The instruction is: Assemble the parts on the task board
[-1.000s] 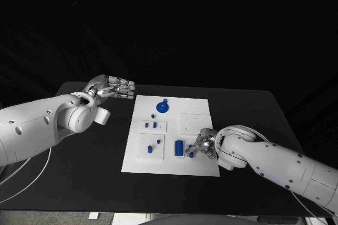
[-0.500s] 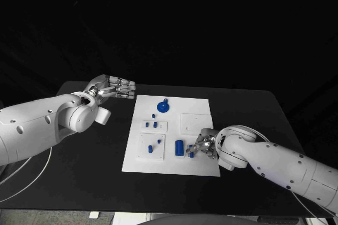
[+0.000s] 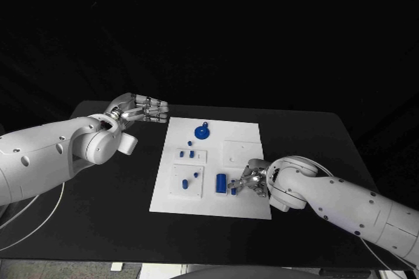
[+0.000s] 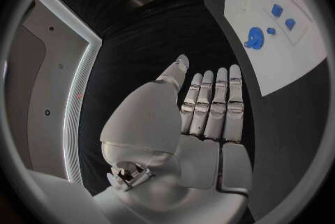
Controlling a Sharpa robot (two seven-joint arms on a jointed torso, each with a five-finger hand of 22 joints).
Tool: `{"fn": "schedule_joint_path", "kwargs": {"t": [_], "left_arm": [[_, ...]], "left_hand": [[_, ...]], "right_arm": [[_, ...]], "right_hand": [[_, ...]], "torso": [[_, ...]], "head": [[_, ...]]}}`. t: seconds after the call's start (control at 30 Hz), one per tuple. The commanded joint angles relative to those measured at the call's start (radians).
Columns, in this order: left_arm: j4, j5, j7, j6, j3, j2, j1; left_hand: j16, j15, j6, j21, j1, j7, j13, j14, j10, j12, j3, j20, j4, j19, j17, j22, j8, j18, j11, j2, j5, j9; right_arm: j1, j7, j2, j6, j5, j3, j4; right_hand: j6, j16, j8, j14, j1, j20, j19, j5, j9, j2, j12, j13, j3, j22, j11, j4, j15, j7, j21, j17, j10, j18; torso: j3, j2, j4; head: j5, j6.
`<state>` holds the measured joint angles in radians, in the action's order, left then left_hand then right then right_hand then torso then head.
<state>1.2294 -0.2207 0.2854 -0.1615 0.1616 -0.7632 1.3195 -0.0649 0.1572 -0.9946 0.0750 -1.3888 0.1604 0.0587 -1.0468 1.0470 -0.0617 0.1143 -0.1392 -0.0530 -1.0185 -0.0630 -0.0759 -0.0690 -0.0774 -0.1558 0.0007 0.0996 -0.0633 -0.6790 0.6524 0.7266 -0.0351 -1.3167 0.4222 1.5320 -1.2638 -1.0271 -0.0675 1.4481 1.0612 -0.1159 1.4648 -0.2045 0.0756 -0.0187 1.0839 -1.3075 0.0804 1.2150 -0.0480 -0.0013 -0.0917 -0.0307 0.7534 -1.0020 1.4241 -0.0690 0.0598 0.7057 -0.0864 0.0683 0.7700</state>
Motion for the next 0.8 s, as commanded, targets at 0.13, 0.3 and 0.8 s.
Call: {"fn": "schedule_joint_path", "kwargs": {"t": [0.13, 0.3, 0.8], "left_arm": [[0.001, -0.005, 0.002, 0.014, 0.0, 0.0, 0.0], [0.001, -0.005, 0.001, 0.015, 0.0, -0.001, 0.0], [0.002, -0.007, -0.002, 0.018, 0.001, -0.002, 0.0]], "left_hand": [[0.005, 0.001, 0.007, 0.0, 0.007, -0.003, -0.001, 0.005, -0.005, -0.001, 0.0, -0.005, 0.005, 0.0, 0.001, 0.001, 0.001, -0.014, -0.001, 0.002, 0.0, 0.001], [0.005, 0.001, 0.007, 0.0, 0.007, -0.003, -0.001, 0.005, -0.005, -0.001, 0.0, -0.005, 0.005, 0.0, 0.001, 0.001, 0.001, -0.014, -0.001, 0.002, 0.0, 0.001], [0.005, 0.001, 0.007, 0.0, 0.007, -0.003, -0.001, 0.005, -0.006, -0.001, 0.0, -0.005, 0.003, 0.0, 0.001, 0.001, 0.001, -0.014, -0.001, 0.002, 0.0, 0.001]], "right_arm": [[0.0, -0.037, 0.004, 0.013, 0.006, 0.0, 0.004], [0.0, -0.06, 0.015, -0.003, 0.022, 0.0, 0.007], [0.002, -0.101, 0.048, -0.085, 0.069, 0.0, 0.011]], "right_hand": [[0.003, 0.004, 0.004, 0.001, 0.003, -0.004, 0.053, 0.006, 0.0, -0.014, -0.003, -0.022, -0.001, 0.0, 0.0, 0.013, -0.005, -0.002, -0.001, -0.002, -0.004, 0.005], [0.004, 0.005, 0.004, 0.001, 0.018, -0.004, 0.053, 0.028, 0.0, -0.027, -0.005, -0.021, 0.003, -0.001, 0.001, 0.005, -0.005, -0.003, -0.003, -0.001, -0.004, 0.004], [0.009, 0.008, 0.003, 0.001, 0.041, -0.001, 0.053, 0.072, 0.0, -0.082, -0.006, -0.018, 0.021, 0.0, 0.004, 0.051, -0.003, -0.007, -0.005, -0.004, -0.007, 0.001]], "torso": [[-0.0001, 0.0, -0.0008], [-0.0005, 0.0, 0.0], [-0.0012, 0.0, 0.0009]], "head": [[0.001, 0.001], [0.001, 0.001], [0.008, 0.003]]}}
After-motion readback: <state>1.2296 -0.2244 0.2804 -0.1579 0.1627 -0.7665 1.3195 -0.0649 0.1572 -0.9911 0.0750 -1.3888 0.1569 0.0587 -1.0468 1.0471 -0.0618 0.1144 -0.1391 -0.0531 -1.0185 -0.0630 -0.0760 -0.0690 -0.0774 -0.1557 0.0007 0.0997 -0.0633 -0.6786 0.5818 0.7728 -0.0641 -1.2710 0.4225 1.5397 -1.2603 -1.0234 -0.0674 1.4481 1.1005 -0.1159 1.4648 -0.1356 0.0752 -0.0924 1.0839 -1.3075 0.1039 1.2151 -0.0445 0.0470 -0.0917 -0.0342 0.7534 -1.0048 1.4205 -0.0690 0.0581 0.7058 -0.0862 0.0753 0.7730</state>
